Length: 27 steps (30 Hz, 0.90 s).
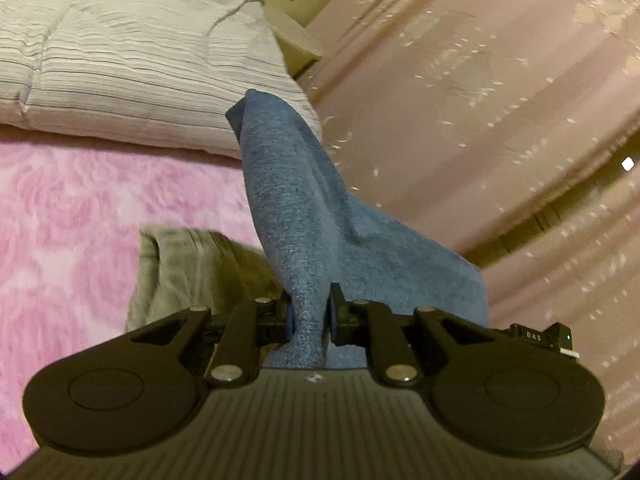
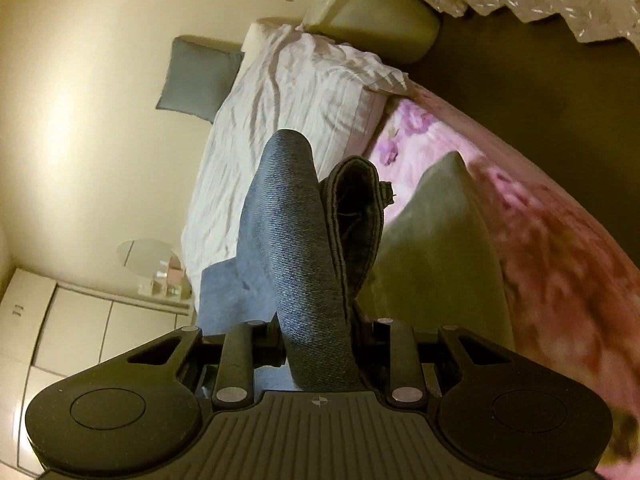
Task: Fold clothes
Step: 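Lift the jeans with both grippers and carry them over the olive clothes stack, then lower the jeans onto the olive stack and open both grippers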
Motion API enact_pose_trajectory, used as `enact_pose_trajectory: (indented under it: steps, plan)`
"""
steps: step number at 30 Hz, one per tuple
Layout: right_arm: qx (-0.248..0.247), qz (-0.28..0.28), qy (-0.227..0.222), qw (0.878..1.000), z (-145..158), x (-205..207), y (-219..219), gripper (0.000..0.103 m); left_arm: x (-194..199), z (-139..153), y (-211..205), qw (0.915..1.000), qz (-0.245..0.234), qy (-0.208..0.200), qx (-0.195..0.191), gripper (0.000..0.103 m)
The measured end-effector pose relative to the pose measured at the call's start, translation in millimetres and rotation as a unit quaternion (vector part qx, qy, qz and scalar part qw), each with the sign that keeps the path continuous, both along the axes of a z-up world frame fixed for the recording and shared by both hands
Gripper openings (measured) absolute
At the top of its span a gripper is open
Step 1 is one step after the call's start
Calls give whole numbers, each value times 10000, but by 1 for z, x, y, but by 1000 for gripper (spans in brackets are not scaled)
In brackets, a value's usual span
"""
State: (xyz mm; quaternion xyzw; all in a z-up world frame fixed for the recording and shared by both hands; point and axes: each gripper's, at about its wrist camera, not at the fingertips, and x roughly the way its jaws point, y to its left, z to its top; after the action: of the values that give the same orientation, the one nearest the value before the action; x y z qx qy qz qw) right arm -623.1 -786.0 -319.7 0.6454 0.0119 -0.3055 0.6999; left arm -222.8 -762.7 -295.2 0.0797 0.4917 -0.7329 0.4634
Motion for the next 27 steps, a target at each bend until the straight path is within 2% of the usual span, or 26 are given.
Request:
enact_pose_trajectory:
  steps: [7,11,13,16,17,18,20,22,25,26,27]
  plan:
    - [525,-36,91,9986,-54,10,-34,28,4,-46,-44,9986,-90,-227,476,11]
    - [580,-30,471,9972,-78,12,-31,29,5,-76,-48,9967,-195,-504,601,13]
    - [557,-131,666,9961,-86,12,-31,33,8,-85,-51,9966,-144,-539,602,17]
    - [467,-232,956,9941,-86,14,-28,50,7,-82,-48,9958,-129,-741,524,21]
    - [271,-284,1321,9905,-77,17,-25,58,7,-77,-45,9951,-98,-866,471,24]
    - [75,-335,1683,9851,-68,20,-22,65,7,-71,-42,9941,-34,-1012,398,25]
    - [-380,-506,2415,9683,-48,24,-13,68,7,-53,-34,9906,175,-1337,243,25]
    - [-917,-755,3144,9418,-25,28,-1,68,3,-31,-23,9853,298,-1679,-16,24]
    - [-1819,-633,3659,9105,2,46,16,67,-23,-9,-13,9781,-99,-2032,-446,23]
    - [-2052,-465,3763,9023,7,56,19,59,-37,-8,-14,9749,-321,-2151,-478,22]
    - [-2187,-222,3897,8943,7,69,21,46,-53,-10,-15,9702,-585,-2305,-475,20]
